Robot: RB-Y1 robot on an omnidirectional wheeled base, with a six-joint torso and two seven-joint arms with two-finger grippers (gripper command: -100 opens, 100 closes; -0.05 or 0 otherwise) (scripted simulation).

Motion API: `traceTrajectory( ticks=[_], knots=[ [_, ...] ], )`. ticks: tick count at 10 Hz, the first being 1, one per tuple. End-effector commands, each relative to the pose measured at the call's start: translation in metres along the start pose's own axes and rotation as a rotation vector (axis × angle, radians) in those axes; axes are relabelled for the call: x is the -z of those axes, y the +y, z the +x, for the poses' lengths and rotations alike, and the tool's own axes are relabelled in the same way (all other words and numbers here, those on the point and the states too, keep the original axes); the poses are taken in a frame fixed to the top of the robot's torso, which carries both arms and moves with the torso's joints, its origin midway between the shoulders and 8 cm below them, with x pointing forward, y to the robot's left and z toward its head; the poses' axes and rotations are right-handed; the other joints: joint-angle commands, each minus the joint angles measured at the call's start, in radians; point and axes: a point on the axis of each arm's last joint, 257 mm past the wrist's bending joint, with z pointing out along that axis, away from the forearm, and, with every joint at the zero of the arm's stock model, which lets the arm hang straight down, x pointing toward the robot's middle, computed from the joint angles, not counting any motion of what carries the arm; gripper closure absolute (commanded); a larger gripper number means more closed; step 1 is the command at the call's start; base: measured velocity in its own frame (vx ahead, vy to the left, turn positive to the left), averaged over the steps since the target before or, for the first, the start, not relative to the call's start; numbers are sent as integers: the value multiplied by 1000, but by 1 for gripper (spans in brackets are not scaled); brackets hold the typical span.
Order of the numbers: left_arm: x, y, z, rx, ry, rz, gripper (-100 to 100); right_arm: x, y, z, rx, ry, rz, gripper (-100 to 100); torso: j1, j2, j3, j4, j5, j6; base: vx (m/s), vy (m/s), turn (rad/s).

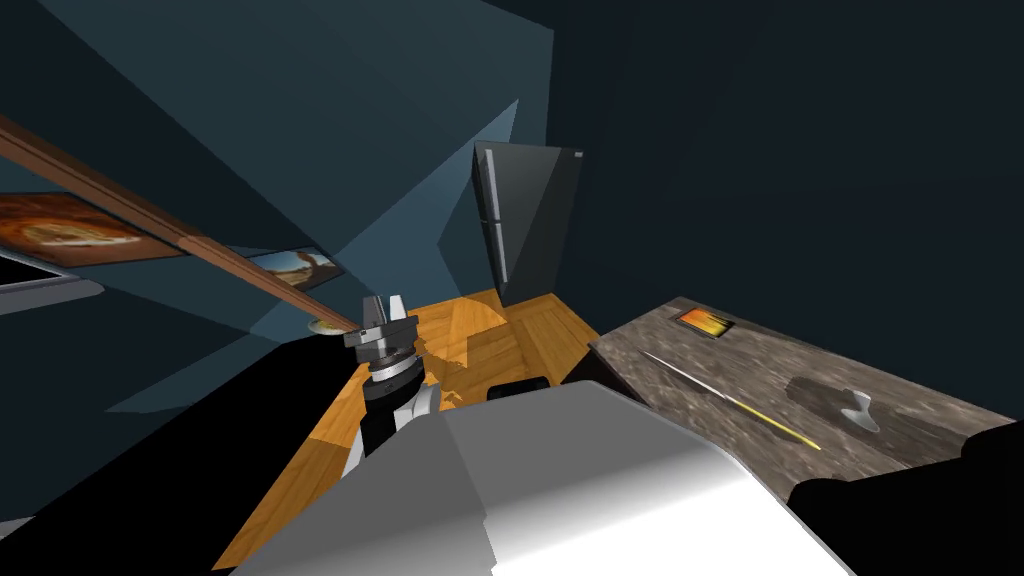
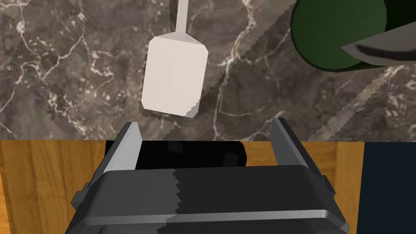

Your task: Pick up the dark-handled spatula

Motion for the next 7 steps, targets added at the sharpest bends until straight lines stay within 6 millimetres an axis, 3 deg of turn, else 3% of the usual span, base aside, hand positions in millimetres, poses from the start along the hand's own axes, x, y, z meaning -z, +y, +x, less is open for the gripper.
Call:
traceTrajectory(
  ticks=[1,7],
  knots=[
    [0,0,0,0,0,0,0,2,5,0,-55,-7,-9,-100,0,0,0,0,0,0,5,-84,144],
    [0,0,0,0,0,0,0,10,25,-4,-235,-39,-57,-100,-1,1,1,0,0,1,-14,-87,162]
  ],
)
